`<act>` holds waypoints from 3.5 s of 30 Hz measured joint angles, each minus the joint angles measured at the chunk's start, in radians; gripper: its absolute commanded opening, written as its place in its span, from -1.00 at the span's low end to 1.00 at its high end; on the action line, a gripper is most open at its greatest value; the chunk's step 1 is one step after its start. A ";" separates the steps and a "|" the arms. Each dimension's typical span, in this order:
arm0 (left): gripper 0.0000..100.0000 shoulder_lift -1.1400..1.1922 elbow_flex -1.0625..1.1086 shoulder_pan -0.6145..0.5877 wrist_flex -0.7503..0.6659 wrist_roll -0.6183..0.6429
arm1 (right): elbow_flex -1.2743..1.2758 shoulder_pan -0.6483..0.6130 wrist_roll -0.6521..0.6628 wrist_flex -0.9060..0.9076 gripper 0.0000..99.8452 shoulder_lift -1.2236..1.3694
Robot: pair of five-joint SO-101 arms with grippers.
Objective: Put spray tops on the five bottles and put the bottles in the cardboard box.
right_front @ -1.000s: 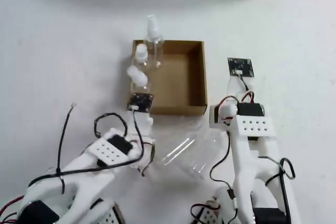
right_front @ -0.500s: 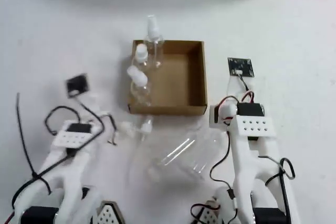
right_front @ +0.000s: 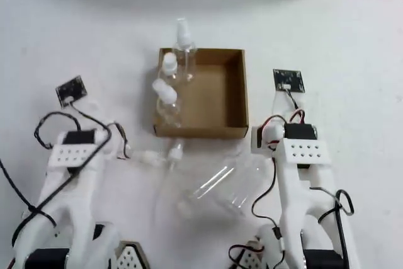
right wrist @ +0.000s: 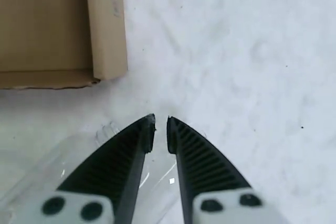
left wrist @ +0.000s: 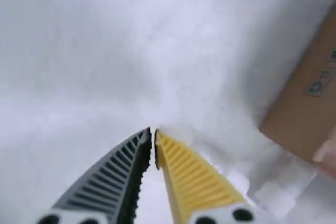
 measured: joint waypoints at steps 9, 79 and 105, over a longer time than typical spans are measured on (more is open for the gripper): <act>-0.95 0.003 -0.127 0.209 0.261 0.021 | 0.000 0.000 0.000 0.000 -0.96 0.000; -0.85 0.009 0.135 0.107 -0.072 -0.163 | 0.018 0.000 0.029 -0.018 -0.97 0.003; -0.34 0.009 0.035 0.103 0.112 -0.761 | 0.018 0.018 0.029 -0.018 -0.96 0.003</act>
